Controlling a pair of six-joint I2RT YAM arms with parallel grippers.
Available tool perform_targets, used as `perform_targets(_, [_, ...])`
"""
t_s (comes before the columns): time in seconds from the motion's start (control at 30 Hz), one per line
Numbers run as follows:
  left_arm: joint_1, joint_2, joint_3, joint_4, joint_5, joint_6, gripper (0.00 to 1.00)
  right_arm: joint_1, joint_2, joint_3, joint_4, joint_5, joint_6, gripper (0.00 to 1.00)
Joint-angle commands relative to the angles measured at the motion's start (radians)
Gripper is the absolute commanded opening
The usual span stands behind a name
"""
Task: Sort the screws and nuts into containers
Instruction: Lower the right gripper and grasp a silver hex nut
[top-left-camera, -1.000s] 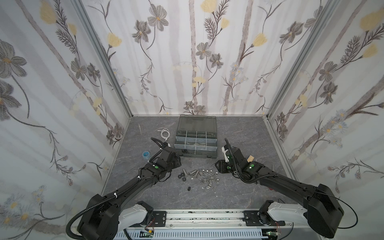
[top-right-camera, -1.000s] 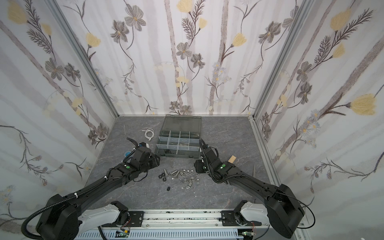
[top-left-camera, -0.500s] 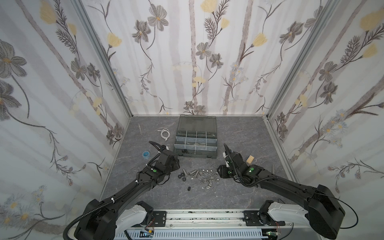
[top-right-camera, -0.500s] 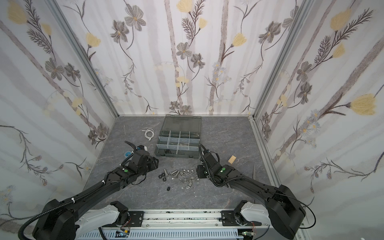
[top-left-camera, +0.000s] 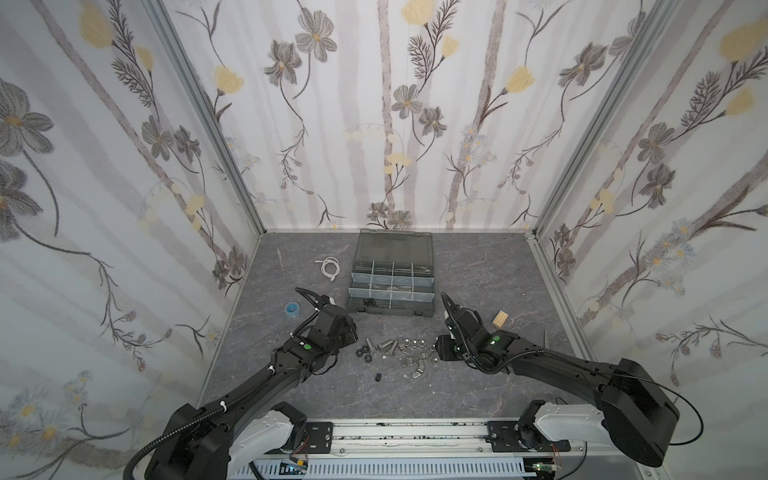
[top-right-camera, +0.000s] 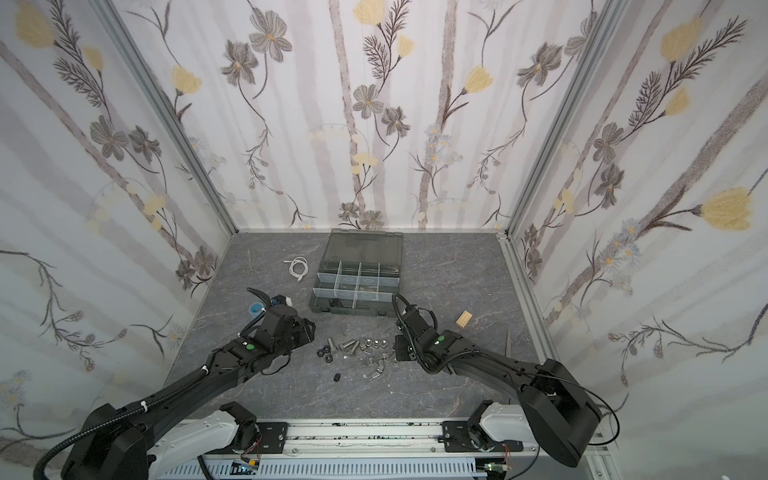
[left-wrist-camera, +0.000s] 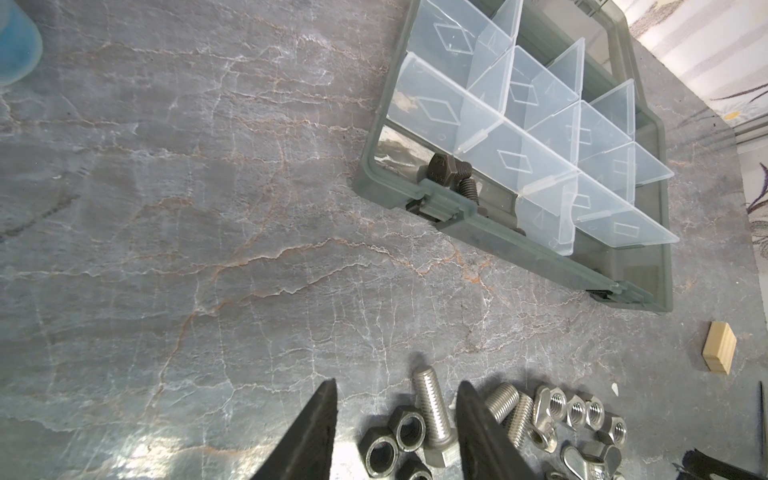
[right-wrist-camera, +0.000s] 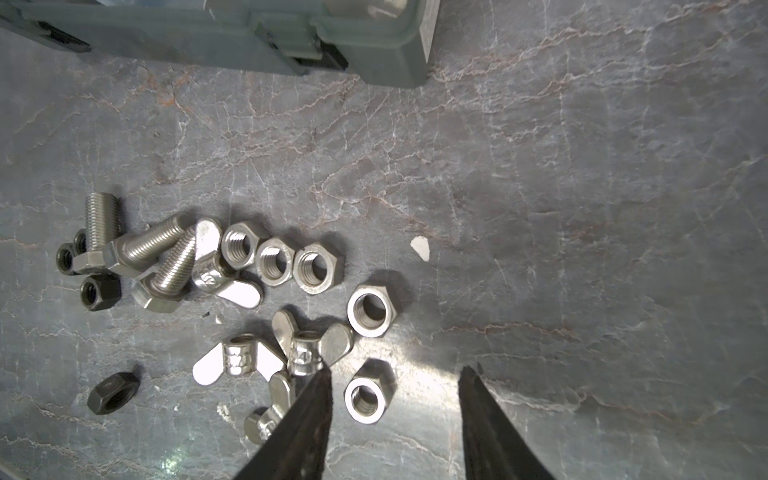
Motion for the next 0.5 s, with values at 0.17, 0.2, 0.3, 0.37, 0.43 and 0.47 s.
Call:
perform_targets(0.17, [0.001,-0.014,-0.011,0.016,-0.015,-0.022,0.49,0.065,0.028,-0.017,0.014,0.022,0.03,0.5])
perform_targets(0.2, [0.001,-0.014,-0.014,0.016,-0.014,-0.023,0.49,0.07,0.032,-0.021,0.014,0.023,0.034,0.49])
perform_targets(0.3, [0.001,-0.019,-0.018,0.018,-0.02,-0.032,0.49,0.08,0.044,-0.024,0.017,0.02,0.039,0.48])
perform_targets(0.37, [0.001,-0.017,-0.017,0.019,-0.021,-0.031,0.49,0.089,0.05,-0.022,0.015,0.022,0.039,0.48])
perform_targets(0.43, [0.001,-0.014,-0.015,0.02,-0.024,-0.026,0.5,0.093,0.062,-0.018,0.014,0.026,0.036,0.47])
perform_targets(0.47, [0.001,-0.013,-0.015,0.021,-0.029,-0.025,0.5,0.094,0.071,-0.015,0.014,0.028,0.033,0.47])
